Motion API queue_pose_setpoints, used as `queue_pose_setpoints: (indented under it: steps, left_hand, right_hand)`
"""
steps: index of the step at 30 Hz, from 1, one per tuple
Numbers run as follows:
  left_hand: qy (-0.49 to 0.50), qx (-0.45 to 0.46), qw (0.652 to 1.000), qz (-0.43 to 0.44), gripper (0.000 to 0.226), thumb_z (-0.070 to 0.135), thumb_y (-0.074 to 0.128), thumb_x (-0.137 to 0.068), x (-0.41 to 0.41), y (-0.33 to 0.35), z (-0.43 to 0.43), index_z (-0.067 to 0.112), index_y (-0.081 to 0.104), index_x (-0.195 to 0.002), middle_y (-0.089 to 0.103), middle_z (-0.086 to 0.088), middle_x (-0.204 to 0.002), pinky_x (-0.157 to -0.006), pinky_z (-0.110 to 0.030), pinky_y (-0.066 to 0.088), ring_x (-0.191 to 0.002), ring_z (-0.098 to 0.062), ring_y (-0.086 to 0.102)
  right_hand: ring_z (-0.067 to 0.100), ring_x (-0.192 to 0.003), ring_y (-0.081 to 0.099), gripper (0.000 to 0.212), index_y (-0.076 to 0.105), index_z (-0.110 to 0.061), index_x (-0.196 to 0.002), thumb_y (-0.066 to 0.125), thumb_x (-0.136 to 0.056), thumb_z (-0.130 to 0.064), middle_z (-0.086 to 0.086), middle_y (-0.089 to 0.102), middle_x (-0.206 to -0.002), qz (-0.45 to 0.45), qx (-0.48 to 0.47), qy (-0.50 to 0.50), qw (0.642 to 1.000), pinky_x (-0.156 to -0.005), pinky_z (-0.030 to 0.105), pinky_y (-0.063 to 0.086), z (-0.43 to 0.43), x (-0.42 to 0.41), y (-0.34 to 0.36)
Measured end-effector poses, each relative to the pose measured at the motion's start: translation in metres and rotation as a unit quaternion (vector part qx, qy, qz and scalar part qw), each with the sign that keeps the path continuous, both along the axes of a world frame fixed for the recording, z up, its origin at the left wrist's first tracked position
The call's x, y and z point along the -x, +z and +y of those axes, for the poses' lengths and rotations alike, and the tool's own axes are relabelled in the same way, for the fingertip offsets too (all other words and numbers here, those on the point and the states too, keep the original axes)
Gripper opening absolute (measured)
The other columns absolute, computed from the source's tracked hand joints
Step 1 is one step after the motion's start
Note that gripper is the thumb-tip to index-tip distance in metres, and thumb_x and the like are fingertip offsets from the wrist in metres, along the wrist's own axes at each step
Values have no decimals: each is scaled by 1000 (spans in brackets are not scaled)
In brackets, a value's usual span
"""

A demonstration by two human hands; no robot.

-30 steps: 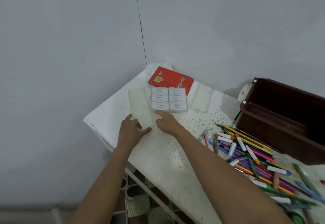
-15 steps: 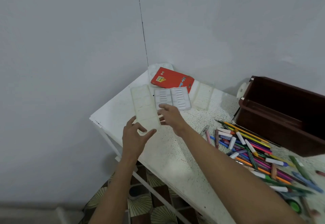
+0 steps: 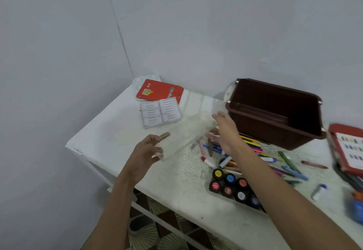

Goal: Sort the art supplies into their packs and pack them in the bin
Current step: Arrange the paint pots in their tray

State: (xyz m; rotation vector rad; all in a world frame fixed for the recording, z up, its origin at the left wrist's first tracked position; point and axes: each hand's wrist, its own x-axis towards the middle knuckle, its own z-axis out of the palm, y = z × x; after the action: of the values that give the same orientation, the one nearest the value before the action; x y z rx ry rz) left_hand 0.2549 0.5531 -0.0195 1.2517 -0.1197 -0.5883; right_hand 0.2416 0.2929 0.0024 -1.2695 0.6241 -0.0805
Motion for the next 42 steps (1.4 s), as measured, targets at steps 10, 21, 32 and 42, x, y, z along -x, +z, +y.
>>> queue_pose_setpoints:
  steps: [10, 21, 32, 42]
  left_hand:
    - [-30, -168, 984, -55, 28, 0, 65, -89, 19, -16, -102, 13, 64, -114, 69, -11, -97, -66, -24, 52, -76, -17, 64]
    - [-39, -307, 943, -124, 20, 21, 77, -81, 55, -35, -138, 31, 76, -99, 73, -3, -86, -83, -43, 56, -85, -24, 70]
    - [-13, -400, 894, -201, 34, 35, 57, -96, 81, -9, -156, 20, 66, -125, 71, 0, -96, -87, -33, 48, -91, -17, 64]
    - [39, -334, 918, -210, 20, 37, 57, -96, 89, 10, -152, 23, 71, -102, 70, 12, -99, -74, -20, 43, -91, 1, 62]
  right_hand:
    - [24, -66, 65, 4, 56, -7, -98, 53, -96, -4, 18, 73, -89, 69, 34, -104, 992, -59, 35, 56, -90, 138, -16]
    - [23, -49, 60, 2, 70, -15, -90, 68, -90, -17, 14, 66, -74, 137, 184, -77, 970, -43, 31, 52, -115, 226, -20]
    - [16, -58, 60, 20, 72, -25, -93, 53, -100, -25, 4, 67, -72, 101, 143, -104, 979, -51, 26, 52, -112, 248, -20]
    - [20, -92, 69, 24, 73, -19, -99, 50, -99, -25, 2, 73, -96, -28, 132, -163, 977, -72, 29, 59, -109, 262, -19]
